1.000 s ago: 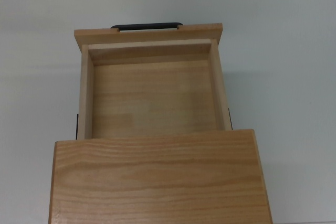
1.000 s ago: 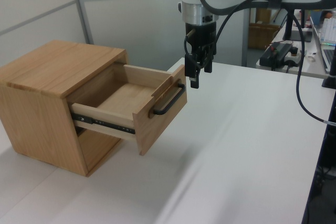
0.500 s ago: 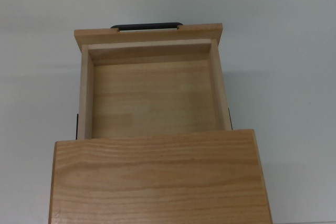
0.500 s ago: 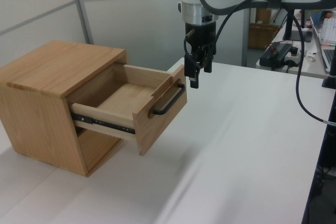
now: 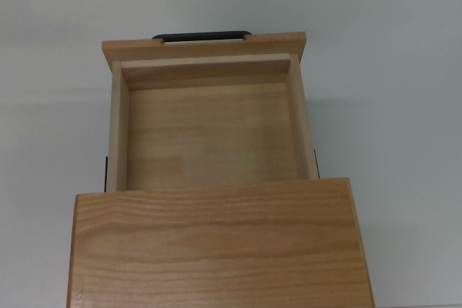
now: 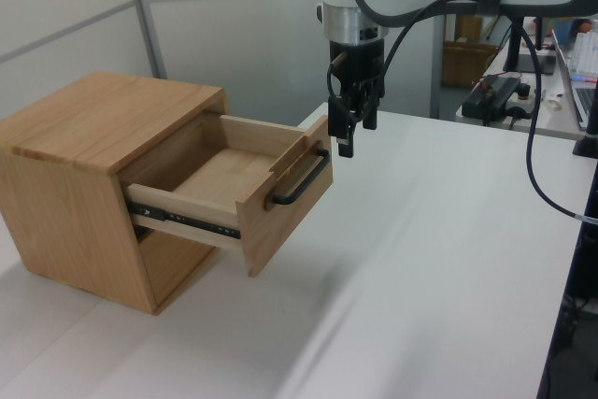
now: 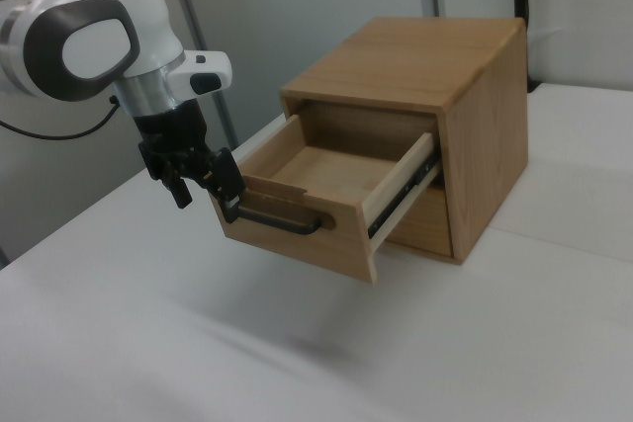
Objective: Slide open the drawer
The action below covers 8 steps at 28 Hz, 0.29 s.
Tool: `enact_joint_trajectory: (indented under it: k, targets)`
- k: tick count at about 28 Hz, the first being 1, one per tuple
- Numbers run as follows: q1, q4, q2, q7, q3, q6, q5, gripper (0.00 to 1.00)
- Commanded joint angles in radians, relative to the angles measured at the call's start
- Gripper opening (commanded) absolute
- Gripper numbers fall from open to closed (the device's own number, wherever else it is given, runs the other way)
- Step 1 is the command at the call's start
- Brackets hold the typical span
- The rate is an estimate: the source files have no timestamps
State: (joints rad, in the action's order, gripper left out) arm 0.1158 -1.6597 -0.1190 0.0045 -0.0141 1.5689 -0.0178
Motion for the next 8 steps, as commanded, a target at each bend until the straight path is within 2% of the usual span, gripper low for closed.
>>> enact_joint_trajectory:
  k: [1,8]
  targets:
    - [-0.002,0.031,0.015,-0.020,-0.006,-0.033,-0.001,1.00]
    - [-0.004,0.031,0.013,-0.023,-0.009,-0.033,-0.002,1.00]
